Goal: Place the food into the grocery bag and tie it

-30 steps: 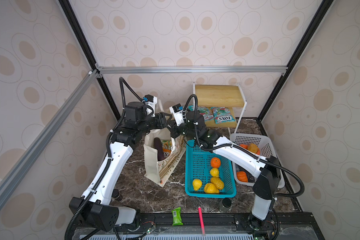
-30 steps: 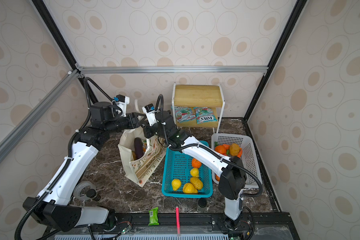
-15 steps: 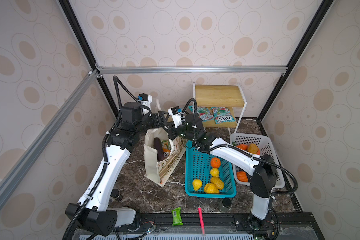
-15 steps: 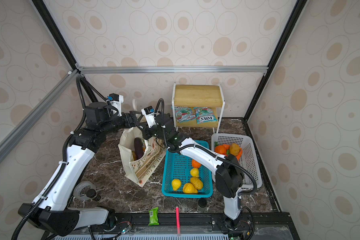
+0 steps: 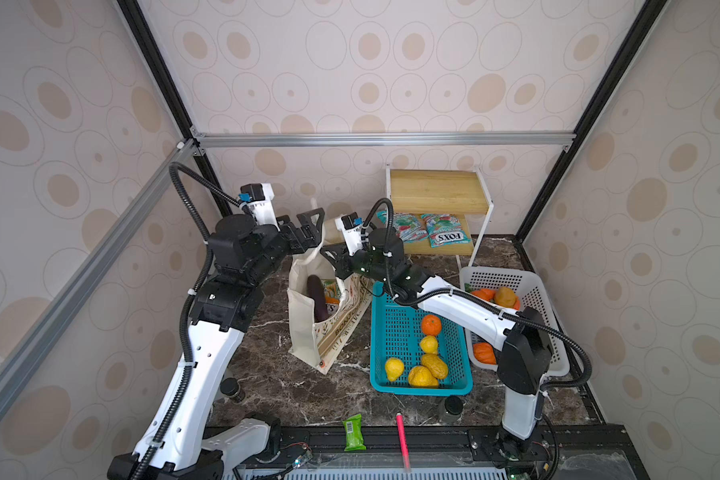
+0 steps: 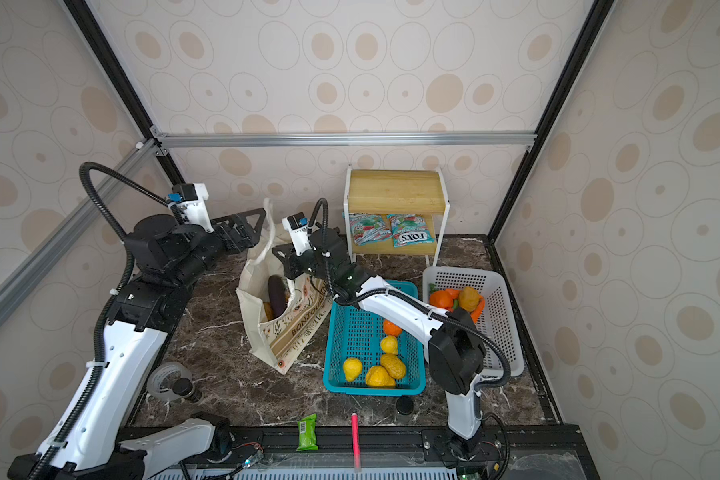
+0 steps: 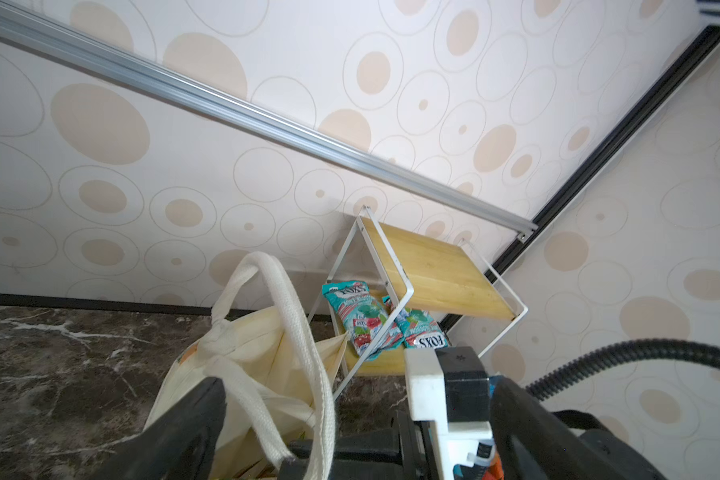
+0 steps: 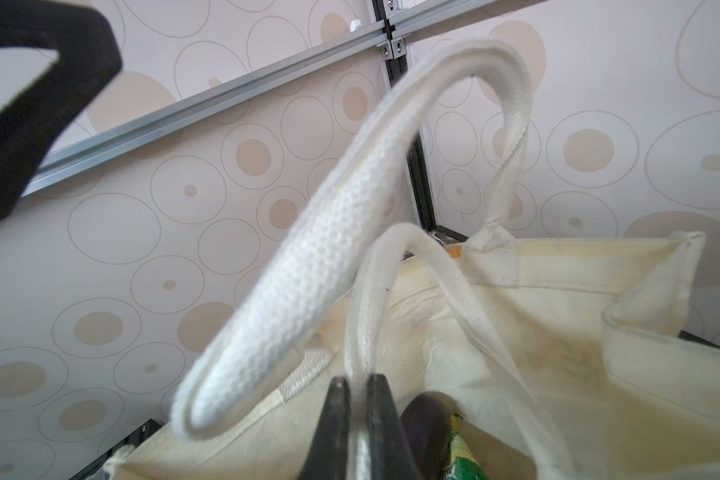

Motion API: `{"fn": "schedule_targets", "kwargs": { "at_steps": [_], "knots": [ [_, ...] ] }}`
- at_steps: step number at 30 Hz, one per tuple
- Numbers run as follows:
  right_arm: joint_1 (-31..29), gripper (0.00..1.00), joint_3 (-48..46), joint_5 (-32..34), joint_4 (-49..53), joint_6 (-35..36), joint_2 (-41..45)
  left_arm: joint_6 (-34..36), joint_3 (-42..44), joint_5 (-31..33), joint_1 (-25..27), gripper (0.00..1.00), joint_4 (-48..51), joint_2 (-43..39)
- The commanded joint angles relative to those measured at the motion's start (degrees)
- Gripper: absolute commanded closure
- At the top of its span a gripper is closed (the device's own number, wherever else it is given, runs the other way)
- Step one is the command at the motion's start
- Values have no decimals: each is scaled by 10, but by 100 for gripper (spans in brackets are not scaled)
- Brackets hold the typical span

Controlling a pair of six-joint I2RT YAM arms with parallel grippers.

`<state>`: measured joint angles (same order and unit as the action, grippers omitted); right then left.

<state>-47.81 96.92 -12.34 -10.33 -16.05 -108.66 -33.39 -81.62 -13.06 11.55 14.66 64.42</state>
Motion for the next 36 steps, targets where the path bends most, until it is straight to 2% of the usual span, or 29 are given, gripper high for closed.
{"fn": "schedule_targets", "kwargs": {
  "at_steps": [1,4,7,16,19,22,24,25,26,28,33,36],
  "knots": [
    [2,100,-2,-18,-8,3,-2,-138,44,-41,-70,1,-58,15],
    [2,100,-5,-22,-11,2,4,-270,98,-105,-106,1,-113,33],
    [2,100,-4,-22,-12,1,2,-339,129,-169,-106,1,-193,62],
    [2,100,-5,-33,-21,-6,4,-346,119,-200,-93,3,-228,112],
    [2,100,-7,-36,-22,-5,6,-374,140,-224,-89,17,-288,122],
    [2,100,-12,-33,-25,-5,8,-362,134,-220,-89,28,-291,127],
    [2,100,-15,-36,-26,-6,10,-356,132,-223,-88,47,-298,132],
    [2,100,-16,-38,-27,-7,11,-356,130,-226,-88,50,-302,136],
    [2,100,-16,-40,-27,-8,12,-353,129,-229,-88,49,-304,140],
    [1,100,-18,-44,-33,-13,17,-350,125,-231,-89,40,-301,150],
    [1,100,-18,-49,-34,-11,22,-362,122,-250,-87,43,-341,162],
    [1,100,-12,-40,-28,-2,21,-340,122,-245,-78,38,-317,154]
  ]
}}
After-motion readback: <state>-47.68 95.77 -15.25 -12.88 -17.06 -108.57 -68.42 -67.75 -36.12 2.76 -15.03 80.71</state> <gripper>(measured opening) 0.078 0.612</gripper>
